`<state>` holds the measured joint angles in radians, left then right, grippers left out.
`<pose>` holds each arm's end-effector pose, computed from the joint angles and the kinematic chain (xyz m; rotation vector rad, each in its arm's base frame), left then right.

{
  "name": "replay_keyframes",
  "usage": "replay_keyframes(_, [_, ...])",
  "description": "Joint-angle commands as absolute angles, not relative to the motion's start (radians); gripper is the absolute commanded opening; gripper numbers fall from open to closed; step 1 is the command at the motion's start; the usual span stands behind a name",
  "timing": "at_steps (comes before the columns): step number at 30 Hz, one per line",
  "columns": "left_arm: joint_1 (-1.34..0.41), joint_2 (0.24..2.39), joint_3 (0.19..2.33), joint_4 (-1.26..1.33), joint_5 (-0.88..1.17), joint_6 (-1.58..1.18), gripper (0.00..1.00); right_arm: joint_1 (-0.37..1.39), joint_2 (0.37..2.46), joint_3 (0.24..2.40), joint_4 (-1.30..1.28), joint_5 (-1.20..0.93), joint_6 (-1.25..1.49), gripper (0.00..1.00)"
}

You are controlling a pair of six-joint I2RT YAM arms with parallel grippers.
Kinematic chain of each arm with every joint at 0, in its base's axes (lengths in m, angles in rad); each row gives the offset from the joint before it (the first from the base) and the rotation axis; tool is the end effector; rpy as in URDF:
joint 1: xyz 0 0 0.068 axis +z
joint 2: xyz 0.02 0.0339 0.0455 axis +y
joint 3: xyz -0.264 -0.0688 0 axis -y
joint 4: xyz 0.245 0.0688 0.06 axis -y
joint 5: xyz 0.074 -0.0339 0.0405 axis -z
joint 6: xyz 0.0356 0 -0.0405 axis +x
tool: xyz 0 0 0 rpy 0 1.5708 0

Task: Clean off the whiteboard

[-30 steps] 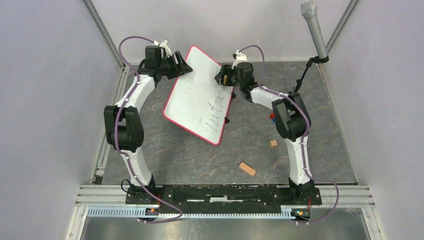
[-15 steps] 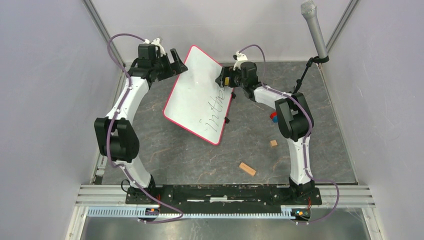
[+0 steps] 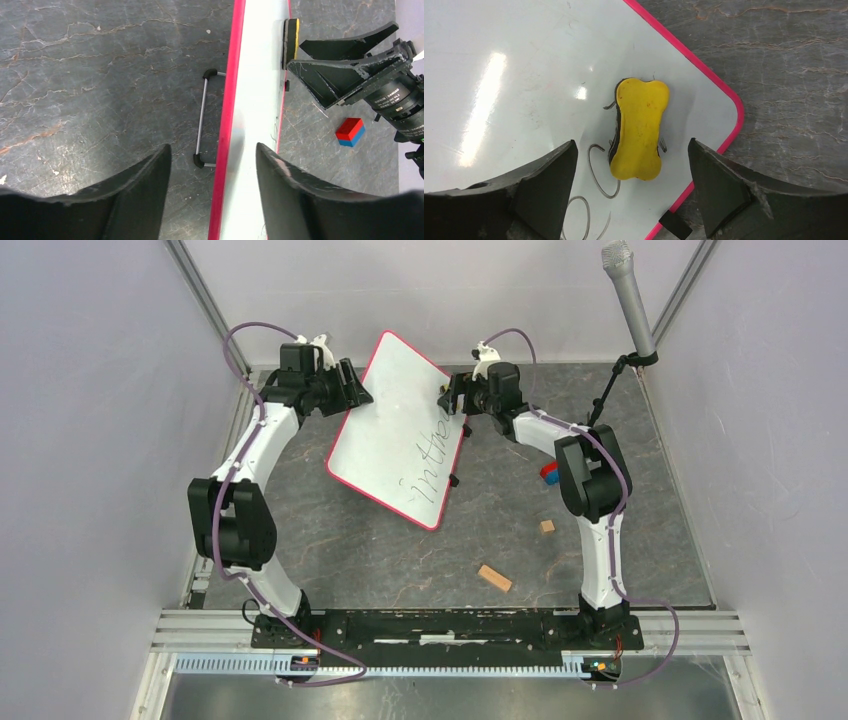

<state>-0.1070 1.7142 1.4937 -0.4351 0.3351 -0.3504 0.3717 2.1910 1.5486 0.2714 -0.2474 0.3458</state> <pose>0.3917 -0.0538 0.3141 -0.0870 2.2539 -0.6212 0.4689 0.1921 0.1902 -0.1951 1.9882 0.7098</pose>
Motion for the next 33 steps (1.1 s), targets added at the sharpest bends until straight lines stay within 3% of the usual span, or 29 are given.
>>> replay_keyframes(1, [-0.110, 1.687, 1.491, -0.397, 0.366, -0.317, 0.62, 0.371, 2.199, 1.621, 0.255, -0.246, 0.318, 0.81])
replay_keyframes(5, [-0.111, 1.681, 1.485, -0.398, 0.356, -0.302, 0.52, 0.372, 2.224, 1.643, 0.253, -0.247, 0.319, 0.66])
replay_keyframes(14, [-0.114, 1.698, 1.481, -0.391, 0.389, -0.308, 0.42, 0.370, 2.286, 1.723, 0.226, -0.250, 0.317, 0.60])
replay_keyframes(20, [-0.120, 1.694, 1.477, -0.394, 0.360, -0.297, 0.32, 0.372, 2.281, 1.705, 0.242, -0.247, 0.324, 0.43])
replay_keyframes(23, [-0.124, 1.696, 1.476, -0.394, 0.359, -0.302, 0.22, 0.371, 2.264, 1.669, 0.256, -0.235, 0.335, 0.34])
replay_keyframes(33, [-0.156, 1.698, 1.478, -0.408, 0.330, -0.285, 0.06, 0.465, 2.195, 1.635, 0.285, -0.215, 0.275, 0.30])
